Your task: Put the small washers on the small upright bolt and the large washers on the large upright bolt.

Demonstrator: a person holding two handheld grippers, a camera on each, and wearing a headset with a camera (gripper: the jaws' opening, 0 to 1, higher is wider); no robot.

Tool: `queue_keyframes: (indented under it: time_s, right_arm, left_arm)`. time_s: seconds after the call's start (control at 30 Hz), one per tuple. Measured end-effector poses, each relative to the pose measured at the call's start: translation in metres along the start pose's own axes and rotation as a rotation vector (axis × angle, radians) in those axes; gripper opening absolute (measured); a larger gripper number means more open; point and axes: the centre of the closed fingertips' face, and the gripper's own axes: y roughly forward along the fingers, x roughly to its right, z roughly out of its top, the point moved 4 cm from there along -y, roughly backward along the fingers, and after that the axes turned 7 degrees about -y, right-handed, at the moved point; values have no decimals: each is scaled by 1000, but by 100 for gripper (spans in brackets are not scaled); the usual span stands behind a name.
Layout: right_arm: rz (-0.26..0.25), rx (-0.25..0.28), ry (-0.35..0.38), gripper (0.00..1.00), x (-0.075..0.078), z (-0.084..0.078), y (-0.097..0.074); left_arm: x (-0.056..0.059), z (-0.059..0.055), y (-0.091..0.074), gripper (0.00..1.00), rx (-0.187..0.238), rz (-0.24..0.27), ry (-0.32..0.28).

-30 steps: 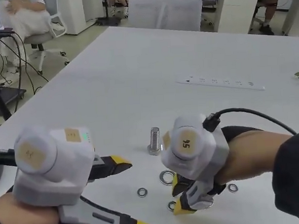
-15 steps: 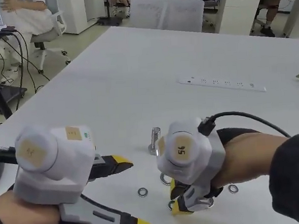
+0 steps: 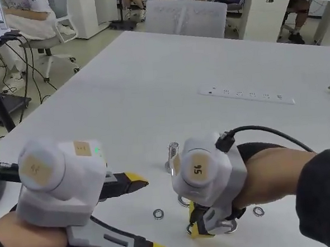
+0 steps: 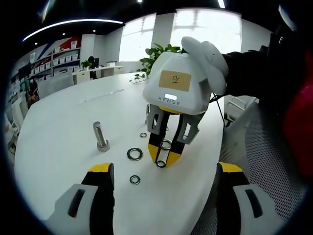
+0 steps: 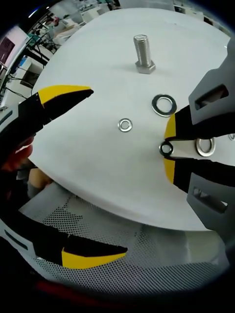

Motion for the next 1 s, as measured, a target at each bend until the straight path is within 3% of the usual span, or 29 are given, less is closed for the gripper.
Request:
queue_keyframes:
  time_s: [0.5,1.0]
  right_arm:
    - [-27,12,27,13,5,-3,-7]
    - [-46,38,84,13,8,-12,-23]
  left_arm:
    - [-1,5,0,85,37,-11,-12]
    - [2,10,3,86,61,-37,24]
